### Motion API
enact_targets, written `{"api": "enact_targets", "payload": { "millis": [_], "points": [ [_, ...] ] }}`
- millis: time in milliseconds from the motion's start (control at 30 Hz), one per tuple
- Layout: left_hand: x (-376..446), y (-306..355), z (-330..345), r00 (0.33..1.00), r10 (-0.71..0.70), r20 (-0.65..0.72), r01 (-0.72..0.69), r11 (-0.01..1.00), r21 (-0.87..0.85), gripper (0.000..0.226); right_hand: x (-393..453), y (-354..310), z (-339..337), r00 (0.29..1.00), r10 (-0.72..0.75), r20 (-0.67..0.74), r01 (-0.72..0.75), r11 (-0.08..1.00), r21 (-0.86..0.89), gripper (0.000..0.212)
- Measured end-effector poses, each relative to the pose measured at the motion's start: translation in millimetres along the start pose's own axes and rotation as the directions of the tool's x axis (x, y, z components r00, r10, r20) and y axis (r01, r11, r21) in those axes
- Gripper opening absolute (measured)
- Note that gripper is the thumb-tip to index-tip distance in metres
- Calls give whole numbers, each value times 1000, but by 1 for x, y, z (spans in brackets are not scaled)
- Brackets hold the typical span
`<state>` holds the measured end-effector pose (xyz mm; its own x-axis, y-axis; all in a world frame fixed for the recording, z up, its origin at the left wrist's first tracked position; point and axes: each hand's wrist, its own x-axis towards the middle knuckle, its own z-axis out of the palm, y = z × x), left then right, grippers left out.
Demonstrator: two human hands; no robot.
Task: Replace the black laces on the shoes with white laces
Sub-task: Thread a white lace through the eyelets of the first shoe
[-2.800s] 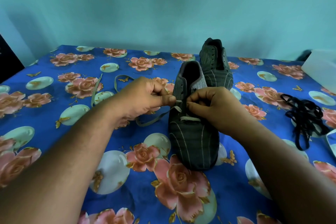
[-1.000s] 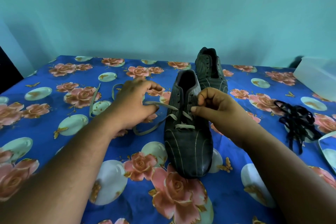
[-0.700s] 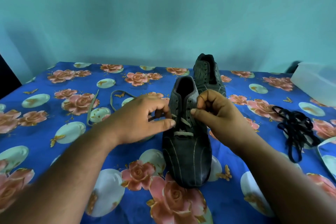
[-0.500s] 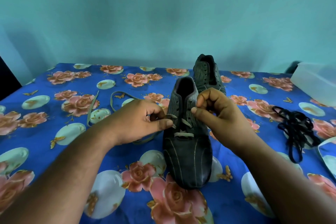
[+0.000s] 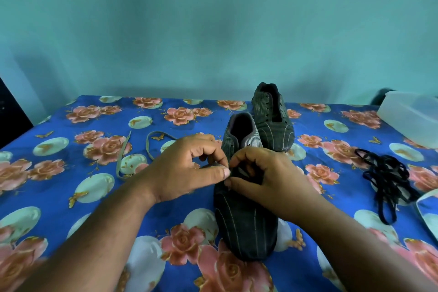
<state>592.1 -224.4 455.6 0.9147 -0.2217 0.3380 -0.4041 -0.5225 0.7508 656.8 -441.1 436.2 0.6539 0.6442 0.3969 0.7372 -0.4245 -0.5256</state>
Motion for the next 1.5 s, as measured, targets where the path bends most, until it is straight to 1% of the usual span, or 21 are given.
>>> {"api": "enact_targets", "payload": {
  "millis": [133,200,267,333,367,400,433,500,567,600,633,700,800,867,967,1067,1167,1300,1367,1433,1500],
  "points": [
    [3,1,7,999,28,37,-26,998,-56,18,1,-6,6,997,-50,-66,45,997,-65,22],
    [2,1,7,998,42,43,-37,993,-112,18,2,-5,6,994,-65,-90,58,995,-82,17],
    [2,0,6,1000,-18,19,23,966,-257,13,3,-4,3,989,-89,-114,80,993,-83,16],
    [3,-2,6,995,-103,2,98,936,-337,21,3,-3,-1,984,-109,-141,102,993,-53,18],
    [4,-3,7,994,-111,15,110,936,-333,25,3,-4,-3,981,-105,-164,104,994,-9,19],
    [4,-2,9,994,-103,43,112,943,-313,25,2,-6,-5,979,-77,-187,93,992,82,17],
    [4,-3,11,993,-93,69,108,959,-263,23,2,-8,-8,981,-25,-191,66,975,212,15],
    [5,-6,15,992,-83,99,98,983,-155,16,1,-13,-15,990,58,-127,8,883,469,7],
    [5,-8,17,989,-86,124,102,987,-122,16,1,-12,-22,987,136,-88,-51,778,627,3],
    [5,-9,17,989,-89,118,104,987,-126,17,0,-10,-24,977,199,-77,-93,722,685,4],
    [5,-10,18,991,-87,103,100,986,-131,18,1,-6,-27,962,263,-73,-130,677,724,5],
    [5,-10,19,994,-75,75,85,987,-139,17,3,6,-31,918,384,-99,-177,621,763,12],
    [6,-14,20,998,-41,53,47,991,-125,14,8,32,-43,870,462,-170,-145,571,808,24],
    [6,-15,20,998,-19,54,25,993,-113,16,9,51,-53,831,535,-156,-197,544,816,26],
    [6,-17,21,999,-6,51,12,993,-120,28,4,82,-63,738,665,-117,-309,486,817,27],
    [7,-18,22,998,6,59,2,991,-132,35,0,106,-73,630,769,-111,-358,414,837,26],
    [6,-18,22,998,18,53,-7,983,-185,35,-4,122,-81,535,831,-149,-402,406,821,27],
    [8,-20,23,1000,11,13,-8,972,-235,25,-8,137,-89,453,871,-191,-367,378,850,26],
    [9,-21,25,1000,5,-19,-9,966,-259,22,-8,140,-91,428,883,-194,-343,358,868,23],
    [9,-20,27,999,4,-42,-15,965,-264,25,-8,139,-91,426,883,-197,-335,357,872,21],
    [9,-20,27,999,-15,-43,0,949,-314,26,-8,138,-91,425,881,-208,-338,367,867,20]
  ]
}}
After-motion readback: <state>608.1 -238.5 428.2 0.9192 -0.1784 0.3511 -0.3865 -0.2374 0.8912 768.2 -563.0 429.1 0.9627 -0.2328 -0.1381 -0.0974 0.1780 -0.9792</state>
